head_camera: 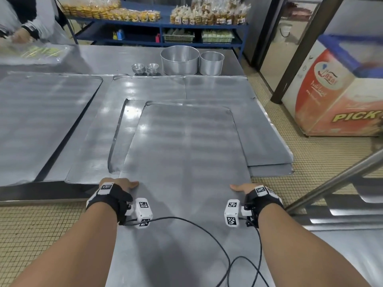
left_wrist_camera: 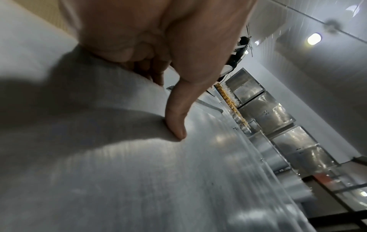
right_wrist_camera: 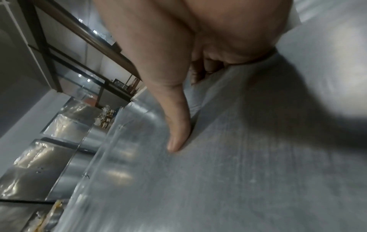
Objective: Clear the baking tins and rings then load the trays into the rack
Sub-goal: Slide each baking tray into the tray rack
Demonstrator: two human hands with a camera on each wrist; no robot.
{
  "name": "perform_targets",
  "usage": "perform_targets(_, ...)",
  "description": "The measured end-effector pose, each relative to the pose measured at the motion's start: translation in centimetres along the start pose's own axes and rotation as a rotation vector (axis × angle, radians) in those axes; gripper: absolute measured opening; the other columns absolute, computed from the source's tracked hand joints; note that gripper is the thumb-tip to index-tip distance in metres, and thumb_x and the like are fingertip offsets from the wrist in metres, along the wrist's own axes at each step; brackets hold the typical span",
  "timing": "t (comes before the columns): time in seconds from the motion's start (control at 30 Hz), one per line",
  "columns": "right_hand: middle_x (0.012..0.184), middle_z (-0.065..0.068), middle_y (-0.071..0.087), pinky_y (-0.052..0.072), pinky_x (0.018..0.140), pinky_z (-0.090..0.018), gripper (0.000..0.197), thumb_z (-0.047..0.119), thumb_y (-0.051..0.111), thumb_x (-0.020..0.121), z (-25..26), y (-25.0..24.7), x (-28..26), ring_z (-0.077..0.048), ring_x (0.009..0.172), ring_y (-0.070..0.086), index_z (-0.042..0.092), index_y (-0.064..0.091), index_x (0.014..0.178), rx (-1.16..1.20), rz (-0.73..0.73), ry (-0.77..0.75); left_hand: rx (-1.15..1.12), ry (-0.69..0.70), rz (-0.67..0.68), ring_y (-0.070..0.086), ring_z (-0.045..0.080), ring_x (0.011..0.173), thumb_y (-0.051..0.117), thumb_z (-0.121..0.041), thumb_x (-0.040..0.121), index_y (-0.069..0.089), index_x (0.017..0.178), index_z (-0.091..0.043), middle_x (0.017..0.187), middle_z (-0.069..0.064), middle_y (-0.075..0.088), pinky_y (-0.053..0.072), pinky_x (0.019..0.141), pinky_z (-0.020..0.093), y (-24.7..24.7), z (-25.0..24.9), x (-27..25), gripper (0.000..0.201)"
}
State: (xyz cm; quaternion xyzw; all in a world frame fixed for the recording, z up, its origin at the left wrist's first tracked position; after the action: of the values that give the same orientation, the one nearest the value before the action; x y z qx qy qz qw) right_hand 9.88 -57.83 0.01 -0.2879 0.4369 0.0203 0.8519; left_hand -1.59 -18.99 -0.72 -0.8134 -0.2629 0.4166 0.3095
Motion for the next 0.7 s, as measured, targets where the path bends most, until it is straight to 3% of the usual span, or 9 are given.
perform_targets(0.1, 0.111, -0.021, 0.066, 0.055, 0.087, -0.051, 0.106, 0.042, 0.096, 0.047, 0.4, 0.9, -0.8, -0.039, 0.092, 0.068, -0.001, 0.052, 0.133, 0.032, -0.056, 0.002, -0.212, -0.058, -0.028, 0.063, 0.036, 0.107, 0.079, -0.035, 0.082, 0.062, 0.123, 0.002, 0.119, 0.021, 0.065, 0.044, 0.08, 0.032, -0.5, 0.1, 1.9, 0.058)
perform_targets(0.17, 0.122, -0.021, 0.064, 0.054, 0.091, -0.046, 0.096, 0.037, 0.094, 0.058, 0.9, 1.4, -2.0, -0.038, 0.1, 0.066, -0.002, 0.051, 0.134, 0.072, -0.121, -0.003, -0.255, -0.104, -0.002, 0.064, 0.036, 0.088, 0.084, -0.029, 0.077, 0.062, 0.112, 0.006, 0.095, 0.019, 0.066, 0.049, 0.079, 0.037, -1.0, 0.1, 3.4, 0.054)
perform_targets(0.27, 0.119, -0.021, 0.066, 0.054, 0.091, -0.046, 0.092, 0.037, 0.094, 0.059, 0.9, 2.9, -3.3, -0.037, 0.097, 0.067, -0.002, 0.055, 0.132, 0.154, -0.168, 0.018, -0.29, -0.091, 0.025, 0.063, 0.034, 0.071, 0.086, -0.024, 0.073, 0.061, 0.101, 0.005, 0.075, 0.015, 0.062, 0.054, 0.077, 0.041, -2.4, -0.7, 5.3, 0.048)
perform_targets(0.33, 0.112, -0.02, 0.068, 0.055, 0.087, -0.045, 0.09, 0.038, 0.095, 0.056, 0.7, 4.3, -4.5, -0.036, 0.09, 0.068, -0.002, 0.059, 0.127, 0.23, -0.205, 0.024, -0.304, -0.046, 0.046, 0.064, 0.034, 0.07, 0.086, -0.022, 0.072, 0.062, 0.1, 0.005, 0.075, 0.015, 0.063, 0.057, 0.078, 0.044, -3.5, -1.4, 6.9, 0.047)
perform_targets(0.47, 0.105, -0.021, 0.069, 0.055, 0.077, -0.039, 0.083, 0.031, 0.097, 0.054, -0.5, 6.4, -7.5, -0.033, 0.085, 0.066, -0.008, 0.062, 0.119, 0.368, -0.355, 0.067, -0.317, 0.057, 0.105, 0.064, 0.036, 0.075, 0.087, -0.019, 0.072, 0.063, 0.108, 0.008, 0.093, 0.019, 0.068, 0.052, 0.071, 0.037, -5.0, -3.0, 8.8, 0.051)
perform_targets(0.53, 0.092, -0.017, 0.067, 0.053, 0.075, -0.036, 0.068, 0.024, 0.095, 0.059, -1.6, 7.2, -8.6, -0.031, 0.079, 0.063, -0.012, 0.064, 0.107, 0.45, -0.382, 0.08, -0.281, 0.087, 0.138, 0.065, 0.037, 0.081, 0.089, -0.021, 0.07, 0.061, 0.108, 0.007, 0.101, 0.02, 0.068, 0.054, 0.076, 0.038, -5.6, -3.7, 9.3, 0.054)
perform_targets(0.63, 0.066, -0.01, 0.062, 0.052, 0.07, -0.033, 0.038, 0.015, 0.091, 0.065, -3.4, 8.3, -10.7, -0.024, 0.059, 0.058, -0.009, 0.062, 0.074, 0.594, -0.414, 0.093, -0.176, 0.109, 0.174, 0.068, 0.039, 0.09, 0.092, -0.026, 0.063, 0.059, 0.112, 0.007, 0.11, 0.022, 0.068, 0.058, 0.085, 0.047, -6.2, -4.8, 9.4, 0.068)
perform_targets(0.7, 0.069, -0.013, 0.066, 0.055, 0.076, -0.035, 0.043, 0.018, 0.094, 0.06, -4.5, 9.0, -11.6, -0.024, 0.062, 0.063, -0.007, 0.063, 0.077, 0.643, -0.441, 0.092, -0.155, 0.149, 0.192, 0.068, 0.04, 0.092, 0.092, -0.027, 0.062, 0.059, 0.106, 0.006, 0.109, 0.024, 0.069, 0.058, 0.086, 0.049, -6.2, -5.5, 9.3, 0.064)
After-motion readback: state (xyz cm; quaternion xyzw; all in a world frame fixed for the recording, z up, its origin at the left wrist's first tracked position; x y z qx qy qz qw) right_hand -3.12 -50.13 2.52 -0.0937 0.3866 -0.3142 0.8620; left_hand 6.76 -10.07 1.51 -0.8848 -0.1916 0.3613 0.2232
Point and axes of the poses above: each hand's wrist, its own x-axis towards the middle knuckle, its own y-axis out of the palm, z = x × y, the point moved 3 cm from there along x, towards the middle knuckle
